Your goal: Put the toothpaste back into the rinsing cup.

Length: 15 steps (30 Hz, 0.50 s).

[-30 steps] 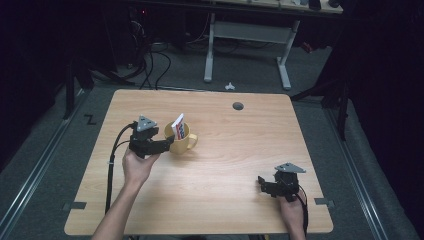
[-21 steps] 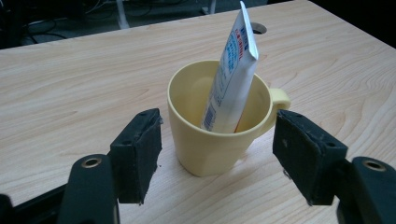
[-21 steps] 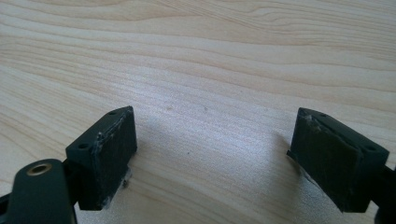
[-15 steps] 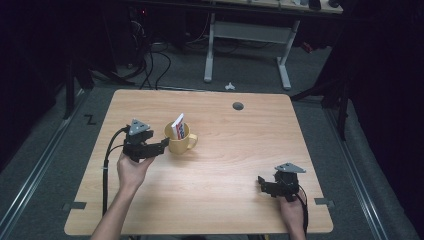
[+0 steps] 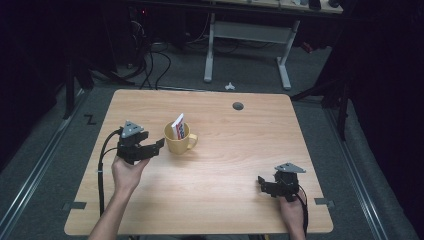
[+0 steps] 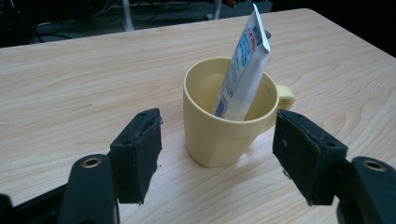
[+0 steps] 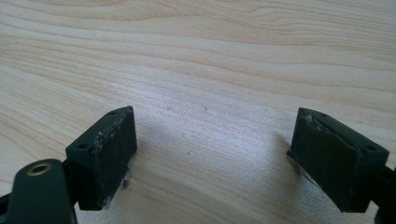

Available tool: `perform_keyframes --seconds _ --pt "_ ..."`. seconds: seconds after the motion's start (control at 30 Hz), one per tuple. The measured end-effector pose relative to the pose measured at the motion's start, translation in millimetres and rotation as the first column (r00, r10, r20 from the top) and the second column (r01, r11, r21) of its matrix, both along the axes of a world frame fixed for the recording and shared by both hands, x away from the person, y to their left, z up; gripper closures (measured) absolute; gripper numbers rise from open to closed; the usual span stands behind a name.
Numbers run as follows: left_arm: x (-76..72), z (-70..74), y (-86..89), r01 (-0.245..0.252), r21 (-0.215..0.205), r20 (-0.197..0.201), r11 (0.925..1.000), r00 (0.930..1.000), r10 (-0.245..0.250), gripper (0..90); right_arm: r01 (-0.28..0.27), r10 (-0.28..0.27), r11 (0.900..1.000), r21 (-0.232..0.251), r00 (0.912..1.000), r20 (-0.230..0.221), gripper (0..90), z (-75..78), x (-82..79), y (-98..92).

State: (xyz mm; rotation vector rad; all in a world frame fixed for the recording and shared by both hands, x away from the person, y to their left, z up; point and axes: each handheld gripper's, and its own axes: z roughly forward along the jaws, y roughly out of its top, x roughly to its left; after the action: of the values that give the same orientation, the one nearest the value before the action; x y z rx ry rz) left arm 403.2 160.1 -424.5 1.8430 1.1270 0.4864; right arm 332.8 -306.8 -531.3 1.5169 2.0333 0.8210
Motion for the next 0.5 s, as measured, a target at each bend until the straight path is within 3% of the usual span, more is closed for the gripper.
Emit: perform_keyframes --seconds 0.5 --pt "-7.7 2.4 9.3 -0.018 -0.014 0.017 0.9997 0.9997 0.018 33.0 0.000 0.000 1.000 0.000 1.0000 0.000 14.4 0.0 0.0 0.0"
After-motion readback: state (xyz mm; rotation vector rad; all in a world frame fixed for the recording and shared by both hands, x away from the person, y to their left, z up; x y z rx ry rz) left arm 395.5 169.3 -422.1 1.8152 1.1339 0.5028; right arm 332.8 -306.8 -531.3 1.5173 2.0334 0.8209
